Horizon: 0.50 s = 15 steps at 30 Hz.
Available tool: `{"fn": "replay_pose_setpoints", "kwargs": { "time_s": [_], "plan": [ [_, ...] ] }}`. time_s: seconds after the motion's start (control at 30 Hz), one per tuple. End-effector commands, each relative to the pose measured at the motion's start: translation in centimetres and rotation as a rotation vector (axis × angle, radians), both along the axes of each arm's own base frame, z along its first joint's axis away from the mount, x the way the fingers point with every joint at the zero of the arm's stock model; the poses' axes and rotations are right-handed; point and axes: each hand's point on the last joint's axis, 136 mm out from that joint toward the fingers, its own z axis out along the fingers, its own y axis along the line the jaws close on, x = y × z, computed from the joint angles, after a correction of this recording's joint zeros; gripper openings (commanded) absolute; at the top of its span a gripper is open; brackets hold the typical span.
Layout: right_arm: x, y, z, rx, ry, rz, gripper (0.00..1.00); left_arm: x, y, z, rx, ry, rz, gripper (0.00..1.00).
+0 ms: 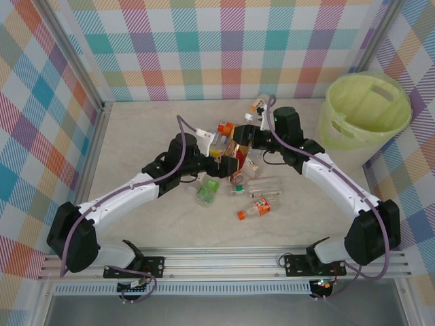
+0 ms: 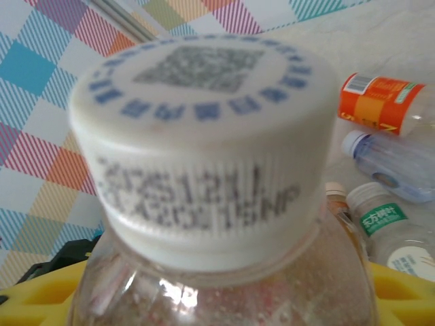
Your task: Put the plastic bottles in the bin
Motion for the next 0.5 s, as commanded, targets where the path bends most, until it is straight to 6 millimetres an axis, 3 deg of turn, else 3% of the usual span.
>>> {"fn": "replay_pose_setpoints", "kwargs": {
  "time_s": [0.0, 0.23, 0.47],
  "plan": [
    [0.0, -3.0, 1.4, -0.067, -0.076, -0.090, 0.59, 1.0, 2.7, 1.6, -0.005, -0.088, 0.164, 1.00],
    [0.3, -9.4, 5.3, -0.201, -0.253, -0.295, 0.60, 2.1, 7.8, 0.5, 0.041, -0.102, 0.431, 1.00],
    [0.3, -14.9, 11.1, -0.285, -0.471, -0.450, 0.60, 2.1, 10.2, -1.2, 0.080, -0.063, 0.552, 1.00]
  ]
}}
